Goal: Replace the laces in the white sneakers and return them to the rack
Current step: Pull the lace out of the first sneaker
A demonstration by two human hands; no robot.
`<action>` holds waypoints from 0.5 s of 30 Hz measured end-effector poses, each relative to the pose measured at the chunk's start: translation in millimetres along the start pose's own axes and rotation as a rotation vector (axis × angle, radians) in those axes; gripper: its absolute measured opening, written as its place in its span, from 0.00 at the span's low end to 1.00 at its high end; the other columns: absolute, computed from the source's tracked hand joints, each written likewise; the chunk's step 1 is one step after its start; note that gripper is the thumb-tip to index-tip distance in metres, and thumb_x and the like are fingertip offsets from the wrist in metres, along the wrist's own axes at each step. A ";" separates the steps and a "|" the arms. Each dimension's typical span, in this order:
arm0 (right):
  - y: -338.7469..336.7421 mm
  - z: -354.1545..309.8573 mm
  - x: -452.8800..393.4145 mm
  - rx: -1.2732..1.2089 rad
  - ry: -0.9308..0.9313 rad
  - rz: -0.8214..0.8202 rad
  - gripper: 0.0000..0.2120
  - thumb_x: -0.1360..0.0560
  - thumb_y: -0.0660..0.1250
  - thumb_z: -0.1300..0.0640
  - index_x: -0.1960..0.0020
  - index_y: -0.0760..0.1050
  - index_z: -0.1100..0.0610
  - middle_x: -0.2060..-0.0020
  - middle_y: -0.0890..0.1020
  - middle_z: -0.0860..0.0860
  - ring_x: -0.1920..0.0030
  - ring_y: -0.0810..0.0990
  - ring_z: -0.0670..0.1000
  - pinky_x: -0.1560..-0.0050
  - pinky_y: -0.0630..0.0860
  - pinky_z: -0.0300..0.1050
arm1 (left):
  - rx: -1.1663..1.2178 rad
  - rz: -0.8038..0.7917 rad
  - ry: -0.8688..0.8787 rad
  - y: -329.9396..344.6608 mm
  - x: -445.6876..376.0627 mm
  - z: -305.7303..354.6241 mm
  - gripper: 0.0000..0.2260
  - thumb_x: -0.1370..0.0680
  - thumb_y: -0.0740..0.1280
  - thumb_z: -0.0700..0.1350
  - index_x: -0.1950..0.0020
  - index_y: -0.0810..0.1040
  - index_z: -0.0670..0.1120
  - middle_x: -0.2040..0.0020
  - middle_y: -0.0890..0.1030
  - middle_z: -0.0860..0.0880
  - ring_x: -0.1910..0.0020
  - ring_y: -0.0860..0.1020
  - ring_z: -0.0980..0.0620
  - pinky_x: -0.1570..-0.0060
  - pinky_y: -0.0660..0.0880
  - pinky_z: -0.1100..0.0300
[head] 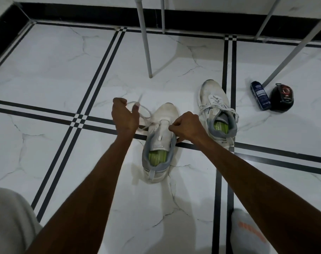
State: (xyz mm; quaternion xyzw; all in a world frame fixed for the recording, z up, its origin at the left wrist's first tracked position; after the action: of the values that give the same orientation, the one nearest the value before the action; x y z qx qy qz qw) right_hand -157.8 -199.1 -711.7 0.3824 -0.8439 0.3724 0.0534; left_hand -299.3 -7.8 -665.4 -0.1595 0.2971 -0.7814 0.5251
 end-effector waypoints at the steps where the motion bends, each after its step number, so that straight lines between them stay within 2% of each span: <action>1: -0.3 -0.3 0.2 -0.010 0.007 0.003 0.08 0.33 0.71 0.56 0.63 0.86 0.60 0.68 0.85 0.56 0.66 0.85 0.55 0.58 0.84 0.54 | -0.021 -0.017 0.054 1.1 5.1 6.1 0.19 0.24 0.74 0.51 0.44 0.72 0.39 0.47 0.77 0.43 0.47 0.76 0.46 0.47 0.73 0.54; 2: -0.3 -1.3 0.4 -0.015 0.017 0.005 0.07 0.33 0.72 0.57 0.62 0.86 0.60 0.68 0.85 0.56 0.67 0.85 0.54 0.58 0.85 0.53 | -0.023 -0.021 0.088 3.2 14.7 12.0 0.21 0.25 0.75 0.52 0.44 0.72 0.39 0.48 0.75 0.44 0.49 0.74 0.49 0.48 0.71 0.57; 4: -0.4 -4.7 -1.3 0.015 0.008 0.037 0.07 0.33 0.72 0.56 0.60 0.85 0.60 0.65 0.86 0.56 0.64 0.85 0.55 0.57 0.84 0.53 | -0.008 -0.054 0.129 12.3 39.5 19.3 0.18 0.26 0.75 0.53 0.50 0.72 0.42 0.55 0.76 0.49 0.57 0.73 0.52 0.57 0.69 0.62; 6: -3.1 -12.4 -3.1 0.122 -0.053 0.099 0.12 0.32 0.74 0.55 0.50 0.83 0.59 0.54 0.85 0.56 0.54 0.83 0.55 0.50 0.82 0.52 | -0.073 -0.176 0.170 29.1 58.0 18.0 0.15 0.26 0.73 0.54 0.56 0.74 0.44 0.61 0.77 0.51 0.63 0.75 0.55 0.62 0.69 0.63; 9: 8.0 -28.6 -8.8 0.218 -0.216 0.039 0.18 0.28 0.73 0.57 0.39 0.79 0.56 0.43 0.77 0.58 0.44 0.78 0.56 0.44 0.76 0.48 | -0.156 -0.339 0.249 47.3 71.3 7.6 0.12 0.27 0.74 0.51 0.53 0.78 0.44 0.57 0.79 0.50 0.57 0.76 0.53 0.57 0.72 0.60; 12: 24.1 -39.4 -15.4 0.316 -0.299 -0.019 0.15 0.25 0.71 0.59 0.39 0.81 0.56 0.39 0.75 0.58 0.40 0.77 0.56 0.43 0.71 0.43 | -0.114 -0.353 0.263 49.3 72.1 0.4 0.12 0.26 0.73 0.45 0.45 0.80 0.43 0.51 0.82 0.46 0.51 0.78 0.48 0.50 0.75 0.56; 15: 33.3 -45.1 -22.3 0.384 -0.309 -0.053 0.11 0.24 0.69 0.61 0.43 0.83 0.55 0.42 0.80 0.55 0.43 0.80 0.55 0.49 0.73 0.42 | -0.097 -0.327 0.285 46.7 72.1 3.5 0.06 0.23 0.70 0.41 0.48 0.84 0.42 0.53 0.84 0.44 0.54 0.79 0.47 0.55 0.69 0.63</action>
State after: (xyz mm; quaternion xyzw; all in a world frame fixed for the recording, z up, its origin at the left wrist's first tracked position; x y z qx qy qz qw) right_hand -173.7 -141.0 -707.3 0.4599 -0.7455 0.4615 -0.1402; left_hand -292.2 -87.5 -696.8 -0.1189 0.3758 -0.8555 0.3357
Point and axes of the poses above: each hand's wrist, its own x-axis away from the middle knuckle, its own y-axis out of the palm, z = x × y, the point moved 8 cm from there along -x, towards the middle knuckle
